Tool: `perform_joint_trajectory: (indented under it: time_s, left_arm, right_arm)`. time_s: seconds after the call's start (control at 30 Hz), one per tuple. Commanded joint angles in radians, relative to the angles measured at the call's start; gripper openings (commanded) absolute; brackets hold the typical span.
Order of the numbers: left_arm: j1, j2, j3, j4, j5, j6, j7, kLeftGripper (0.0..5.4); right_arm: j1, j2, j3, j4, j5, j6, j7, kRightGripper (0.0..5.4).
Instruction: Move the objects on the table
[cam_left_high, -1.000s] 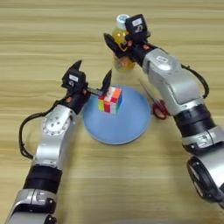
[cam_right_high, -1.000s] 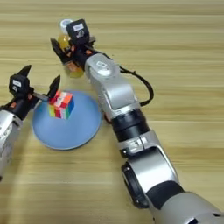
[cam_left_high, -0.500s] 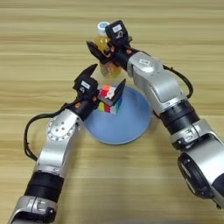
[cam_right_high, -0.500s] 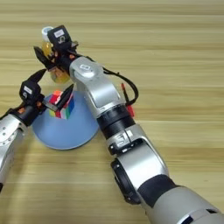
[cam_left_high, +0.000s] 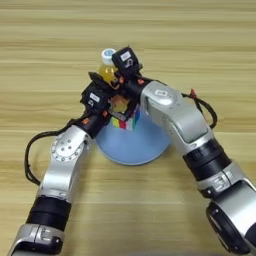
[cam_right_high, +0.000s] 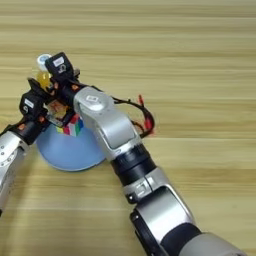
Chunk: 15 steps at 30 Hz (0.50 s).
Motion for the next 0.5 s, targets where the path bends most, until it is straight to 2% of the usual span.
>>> perform_joint_trajectory:
  time_s: [0.03, 0.23, 0.5]
  left_arm:
    - [-0.007, 0.001, 0.0, -0.001, 0.002, -0.002, -0.003, 5.4]
    - [-0.007, -0.001, 0.003, 0.0, -0.003, -0.003, -0.007, 5.4]
    - [-0.01, -0.001, 0.013, 0.02, -0.018, 0.0, -0.024, 4.69]
  right_arm:
    - [0.032, 0.048, 0.018, -0.023, -0.002, 0.011, 0.009, 3.52]
    - [0.037, 0.047, 0.015, -0.026, -0.004, 0.01, 0.01, 3.52]
    - [0.036, 0.064, 0.02, -0.065, 0.001, 0.02, 0.006, 3.52]
